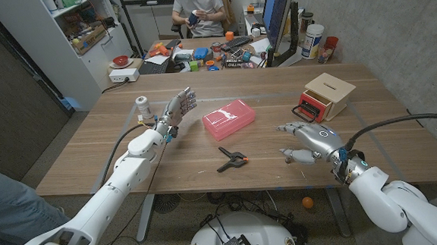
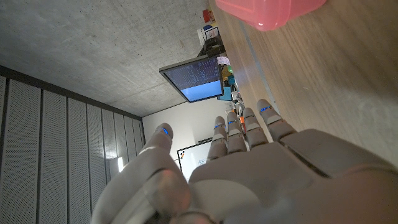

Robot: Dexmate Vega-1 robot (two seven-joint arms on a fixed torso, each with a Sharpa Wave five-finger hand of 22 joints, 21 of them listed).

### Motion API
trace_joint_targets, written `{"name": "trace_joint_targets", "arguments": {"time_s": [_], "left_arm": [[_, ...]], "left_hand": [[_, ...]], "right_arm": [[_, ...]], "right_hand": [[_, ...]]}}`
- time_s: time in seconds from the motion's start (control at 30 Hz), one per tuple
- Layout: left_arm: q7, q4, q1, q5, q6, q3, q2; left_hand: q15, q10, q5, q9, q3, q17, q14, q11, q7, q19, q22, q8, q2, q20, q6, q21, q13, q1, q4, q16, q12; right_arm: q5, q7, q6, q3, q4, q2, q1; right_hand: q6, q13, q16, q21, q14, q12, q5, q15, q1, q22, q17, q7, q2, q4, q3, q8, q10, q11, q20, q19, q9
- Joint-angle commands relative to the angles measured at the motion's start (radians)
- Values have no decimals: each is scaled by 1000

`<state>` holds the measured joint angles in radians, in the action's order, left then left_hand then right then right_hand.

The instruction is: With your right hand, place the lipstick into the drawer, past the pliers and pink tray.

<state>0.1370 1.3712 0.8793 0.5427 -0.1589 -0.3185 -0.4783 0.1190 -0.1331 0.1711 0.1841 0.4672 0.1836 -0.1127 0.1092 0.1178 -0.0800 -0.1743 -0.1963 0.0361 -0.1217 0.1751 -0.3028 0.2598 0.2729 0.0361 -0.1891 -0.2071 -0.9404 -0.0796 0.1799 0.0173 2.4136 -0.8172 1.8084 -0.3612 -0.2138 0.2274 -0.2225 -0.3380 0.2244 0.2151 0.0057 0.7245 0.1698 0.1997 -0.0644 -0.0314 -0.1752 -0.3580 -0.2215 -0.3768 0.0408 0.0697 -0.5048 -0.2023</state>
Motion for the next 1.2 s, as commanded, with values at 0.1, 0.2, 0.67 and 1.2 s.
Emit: {"name": "trace_joint_targets", "arguments": {"time_s": [0.1,0.2,0.67,1.2], "left_arm": [[-17,18,20,6,-2,10,-5],[-15,21,22,12,-2,12,-5],[-65,90,36,-5,6,24,-33],[-81,95,55,16,16,28,-35]], "left_hand": [[11,-5,5,1,2,5,3,2,1,2,-5,-2,5,-6,9,5,0,-4,6,-5,-6],[11,-5,5,1,2,5,2,1,1,2,-5,-2,5,-6,11,6,-1,-5,7,-5,-6],[10,-4,5,2,2,5,3,1,-1,2,-5,-1,8,-9,11,10,-4,-7,9,-5,-6],[9,-6,5,2,3,5,3,0,-3,4,-6,-1,12,-10,13,16,-8,-8,11,-5,-8]], "right_arm": [[-8,41,5,7,-24,6,-19],[-8,41,8,20,-37,10,-27],[5,9,19,91,-111,14,-91],[11,18,75,132,-115,1,-110]], "right_hand": [[2,-1,-1,2,-1,-7,13,28,16,4,3,-5,-6,8,-6,3,6,1,12,-12,-5],[3,-1,-2,3,0,-8,14,37,17,4,3,-5,-8,9,-6,4,8,1,19,-12,-5],[2,-1,-3,5,-4,-12,17,44,20,4,4,-6,-12,13,-7,5,14,5,30,-15,-5],[-7,-1,6,-5,-33,-13,24,31,34,5,8,3,0,18,-19,3,12,3,15,-60,-6]]}}
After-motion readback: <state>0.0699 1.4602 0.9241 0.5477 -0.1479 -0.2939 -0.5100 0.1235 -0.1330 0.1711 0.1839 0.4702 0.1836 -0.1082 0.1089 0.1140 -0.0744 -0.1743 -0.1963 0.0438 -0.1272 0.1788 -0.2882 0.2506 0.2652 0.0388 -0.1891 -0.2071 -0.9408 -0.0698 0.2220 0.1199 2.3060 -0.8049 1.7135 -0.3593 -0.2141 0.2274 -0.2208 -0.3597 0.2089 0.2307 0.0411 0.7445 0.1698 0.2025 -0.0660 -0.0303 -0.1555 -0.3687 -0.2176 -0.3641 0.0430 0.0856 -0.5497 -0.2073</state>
